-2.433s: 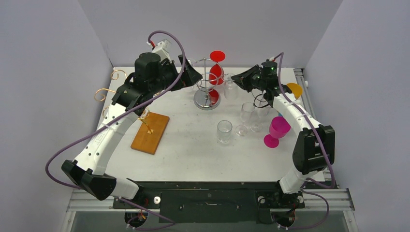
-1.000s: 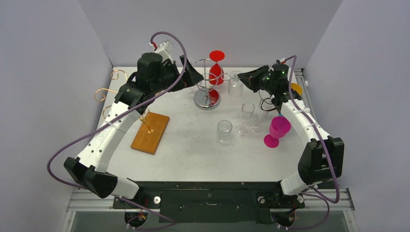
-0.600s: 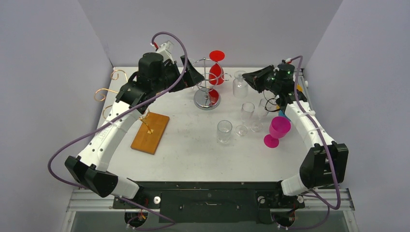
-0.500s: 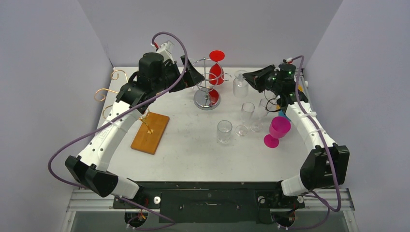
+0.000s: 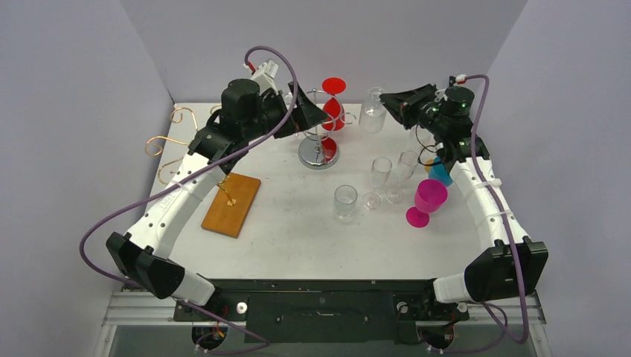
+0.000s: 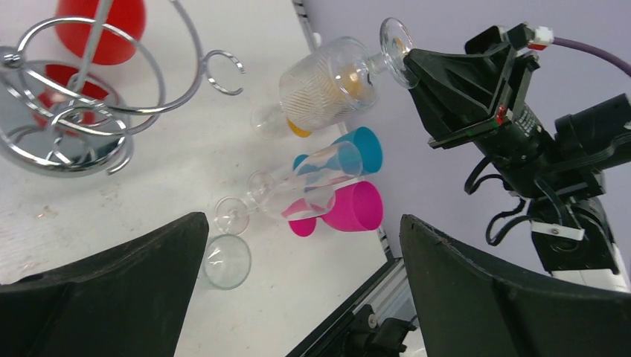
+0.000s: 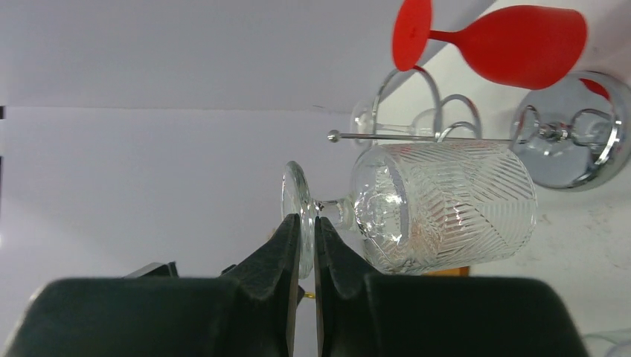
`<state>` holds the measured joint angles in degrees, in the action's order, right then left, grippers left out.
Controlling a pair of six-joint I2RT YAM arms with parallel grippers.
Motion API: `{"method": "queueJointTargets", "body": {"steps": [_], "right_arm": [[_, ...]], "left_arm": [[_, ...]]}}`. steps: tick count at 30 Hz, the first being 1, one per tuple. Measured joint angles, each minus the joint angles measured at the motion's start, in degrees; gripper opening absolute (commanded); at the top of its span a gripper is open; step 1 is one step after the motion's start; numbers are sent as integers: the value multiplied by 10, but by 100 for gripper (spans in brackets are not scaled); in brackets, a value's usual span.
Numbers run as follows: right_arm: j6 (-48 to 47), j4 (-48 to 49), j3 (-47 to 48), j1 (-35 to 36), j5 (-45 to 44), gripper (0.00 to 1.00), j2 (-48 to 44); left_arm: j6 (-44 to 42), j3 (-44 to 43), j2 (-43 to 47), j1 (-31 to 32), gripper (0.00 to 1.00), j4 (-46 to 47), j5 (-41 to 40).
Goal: Take the wine glass off the wine glass rack
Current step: Place the wine glass at the center of the board.
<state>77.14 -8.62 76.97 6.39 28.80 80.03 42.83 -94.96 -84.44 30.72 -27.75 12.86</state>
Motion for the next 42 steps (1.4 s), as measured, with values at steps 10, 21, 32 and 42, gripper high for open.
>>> {"method": "queueJointTargets", "body": {"steps": [10,21,32,42], "right_arm": [[129,103,26,5,21,0,-31],[281,229,26,39,26,0,-34],[385,330,26,61,40,0,-34],[419,379,3,64,51,0,-34]], "left_arm": [[84,22,-4,18,89,182,35],[184,63,-34,20,77,366,56],[246,73,-49,20,63,514,87],[271,86,-54,20,50,644,114]]}}
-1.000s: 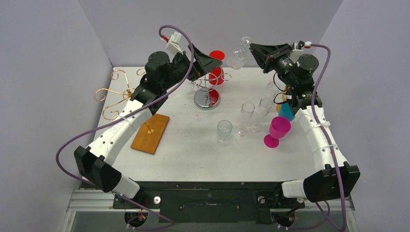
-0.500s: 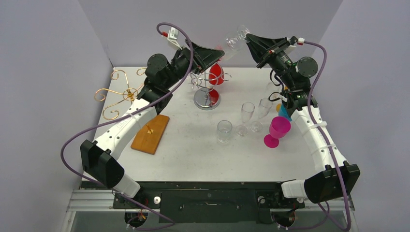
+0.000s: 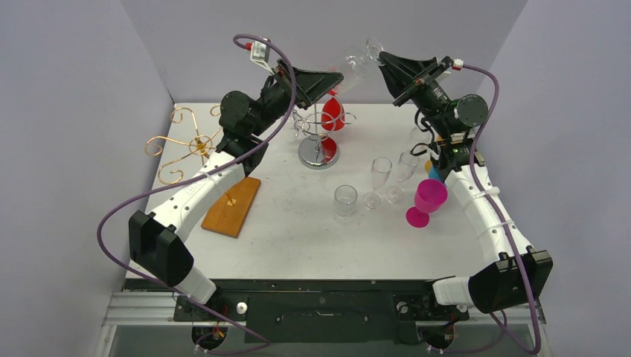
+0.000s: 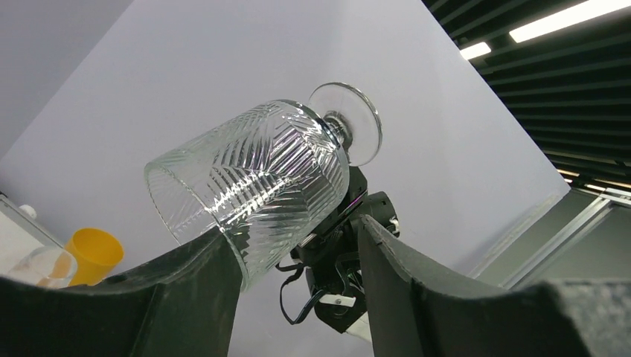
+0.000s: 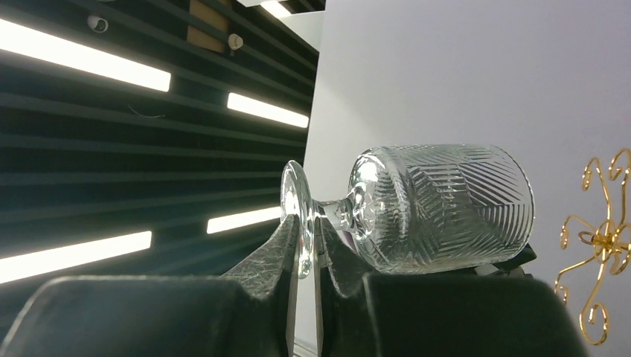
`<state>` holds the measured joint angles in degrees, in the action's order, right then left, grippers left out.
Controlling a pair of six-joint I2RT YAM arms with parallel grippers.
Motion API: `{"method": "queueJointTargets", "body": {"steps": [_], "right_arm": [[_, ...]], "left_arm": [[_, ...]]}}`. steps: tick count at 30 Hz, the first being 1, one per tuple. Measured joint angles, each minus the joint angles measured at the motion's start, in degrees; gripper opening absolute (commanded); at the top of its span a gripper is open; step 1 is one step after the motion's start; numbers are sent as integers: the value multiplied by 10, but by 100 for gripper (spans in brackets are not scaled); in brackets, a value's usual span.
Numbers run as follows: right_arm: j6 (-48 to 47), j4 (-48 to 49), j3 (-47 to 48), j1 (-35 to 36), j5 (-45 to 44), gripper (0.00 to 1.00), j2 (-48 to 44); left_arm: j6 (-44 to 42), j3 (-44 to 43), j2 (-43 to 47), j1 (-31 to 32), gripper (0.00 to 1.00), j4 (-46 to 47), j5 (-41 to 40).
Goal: Take the wine glass off the wine glass rack
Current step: Place the wine glass at the center of the board.
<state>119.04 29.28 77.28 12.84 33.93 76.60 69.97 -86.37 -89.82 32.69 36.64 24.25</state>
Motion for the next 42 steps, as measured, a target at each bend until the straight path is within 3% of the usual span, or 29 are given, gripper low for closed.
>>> {"method": "queueJointTargets", "body": {"steps": [9,19,23,26,32,42], "right_arm": [[13,49,-16,3,1,0,-12],[35,110,-59,3,-10,0,-20],[39,118,-64,3,-12,0,-20],[39,122,-68,3,-17,0,-20],[39,123,-86,0,-19,0,-17],[19,52,-93,-19,8,42,-17]], "left_arm": [[10,3,-14,3,28,69,17],[35,7,-30,7,22,150,30],[40,8,-33,9,14,170,34],[40,8,-33,12,0,175,36],[19,17,-17,17,0,162,37],[-57,31,31,29,0,32,15]]}}
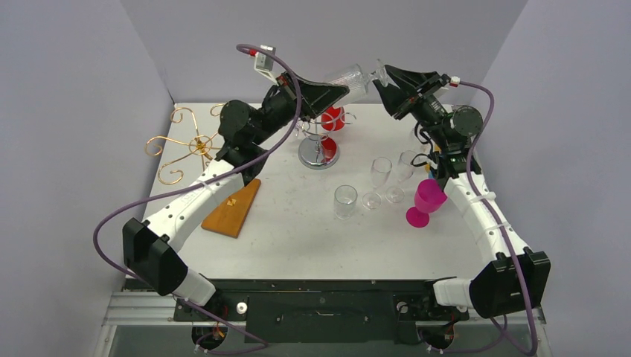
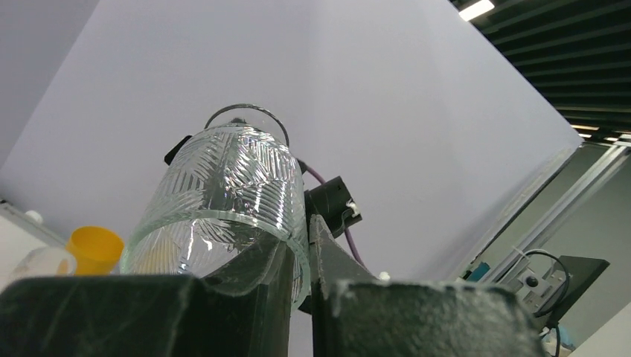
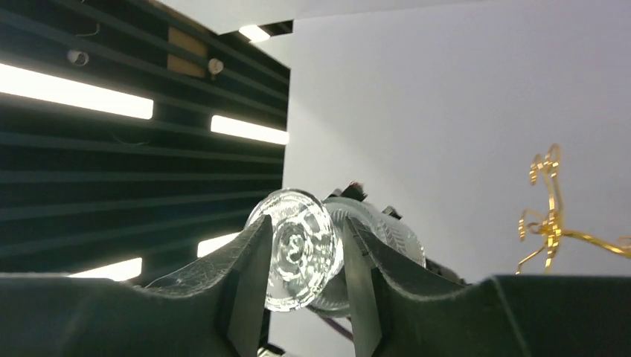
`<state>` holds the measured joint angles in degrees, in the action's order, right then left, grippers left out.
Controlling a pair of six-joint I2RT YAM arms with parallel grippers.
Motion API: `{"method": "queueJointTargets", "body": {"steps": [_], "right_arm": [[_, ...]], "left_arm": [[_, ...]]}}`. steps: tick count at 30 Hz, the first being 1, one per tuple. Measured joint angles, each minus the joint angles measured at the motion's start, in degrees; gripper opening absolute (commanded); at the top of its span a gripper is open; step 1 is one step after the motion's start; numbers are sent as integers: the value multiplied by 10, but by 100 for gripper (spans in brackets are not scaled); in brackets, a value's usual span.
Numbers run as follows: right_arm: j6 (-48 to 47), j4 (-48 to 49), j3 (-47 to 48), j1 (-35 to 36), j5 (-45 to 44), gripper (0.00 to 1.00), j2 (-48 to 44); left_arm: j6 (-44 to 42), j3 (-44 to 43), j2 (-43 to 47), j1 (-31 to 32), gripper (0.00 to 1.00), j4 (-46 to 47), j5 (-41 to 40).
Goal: Take the wine glass off the wine glass rack
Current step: Place the wine glass at the center of the board.
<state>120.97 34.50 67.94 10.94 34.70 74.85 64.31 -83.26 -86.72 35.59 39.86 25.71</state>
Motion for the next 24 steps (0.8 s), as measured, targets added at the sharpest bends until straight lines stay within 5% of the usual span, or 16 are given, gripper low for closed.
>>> {"method": "queueJointTargets", "body": {"steps": [15,24], "right_arm": [[-230,-273,24,-91,7,63,-65],[-441,-485,110,-104,-19,65,-65]], "left_arm": [[-94,-2,20,5,0,-218,-53],[-233,-92,57,42,0,-535,-146]]}}
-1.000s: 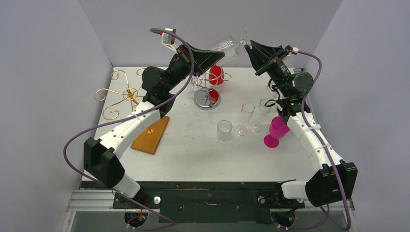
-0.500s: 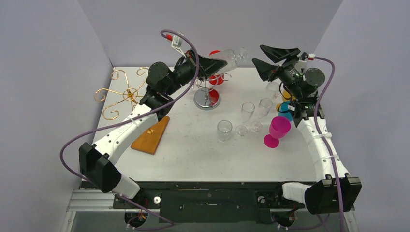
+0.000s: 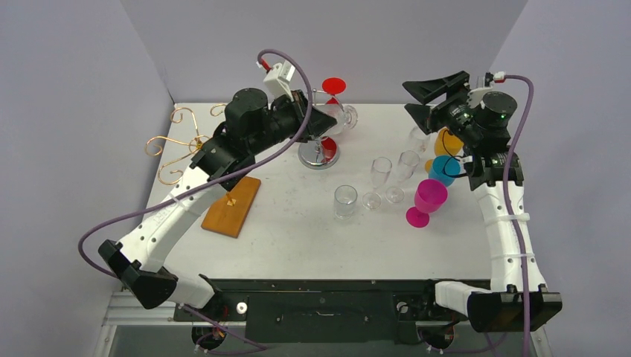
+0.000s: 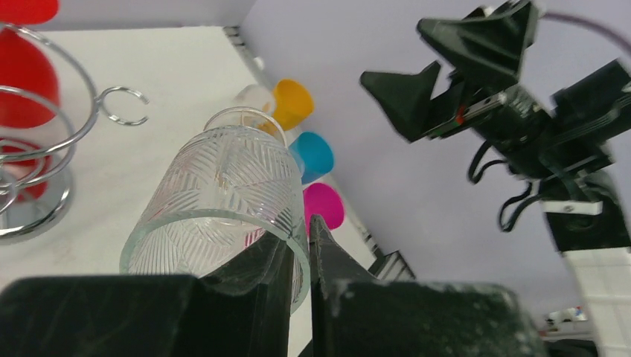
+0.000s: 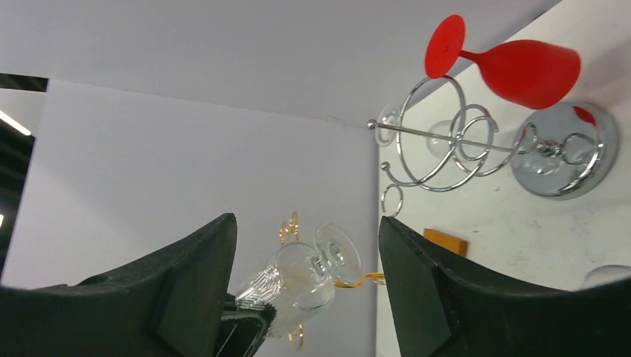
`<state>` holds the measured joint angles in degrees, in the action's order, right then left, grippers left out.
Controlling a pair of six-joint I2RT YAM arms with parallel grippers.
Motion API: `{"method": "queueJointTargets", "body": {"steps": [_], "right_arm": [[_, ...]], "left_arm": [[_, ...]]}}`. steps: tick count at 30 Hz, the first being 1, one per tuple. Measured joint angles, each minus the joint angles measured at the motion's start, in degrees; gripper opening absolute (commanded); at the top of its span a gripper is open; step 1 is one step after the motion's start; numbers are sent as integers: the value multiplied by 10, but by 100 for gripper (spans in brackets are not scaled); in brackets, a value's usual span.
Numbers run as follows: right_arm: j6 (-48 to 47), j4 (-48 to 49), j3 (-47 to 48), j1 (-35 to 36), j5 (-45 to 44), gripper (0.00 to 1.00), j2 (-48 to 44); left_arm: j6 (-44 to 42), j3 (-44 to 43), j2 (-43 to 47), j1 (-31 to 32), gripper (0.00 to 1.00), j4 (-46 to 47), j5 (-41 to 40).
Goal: Take the wine glass off the wine glass rack
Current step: Place the wine glass at the center of the board.
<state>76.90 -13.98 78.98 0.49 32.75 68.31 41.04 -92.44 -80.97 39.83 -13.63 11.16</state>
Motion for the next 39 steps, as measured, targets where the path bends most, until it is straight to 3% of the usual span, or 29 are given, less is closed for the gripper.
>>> {"method": "queueJointTargets", "body": {"steps": [8,16,28,39], "right_arm": [[-129,-117,73,-1,-47,66,22],[-174,-155,85,-1,-58,66,50],[-213,-188,112,-1,-60,66,66],[-223,-193,113,3,-60,66,86]], "left_arm": [[-107,-97,-2,68,0,-282,-151],[-136,-112,-58,101,0,-421,-259],[-131,37,-137,106,0,-398,-259],[-117,59,-224,106,0,-334,-237]]}}
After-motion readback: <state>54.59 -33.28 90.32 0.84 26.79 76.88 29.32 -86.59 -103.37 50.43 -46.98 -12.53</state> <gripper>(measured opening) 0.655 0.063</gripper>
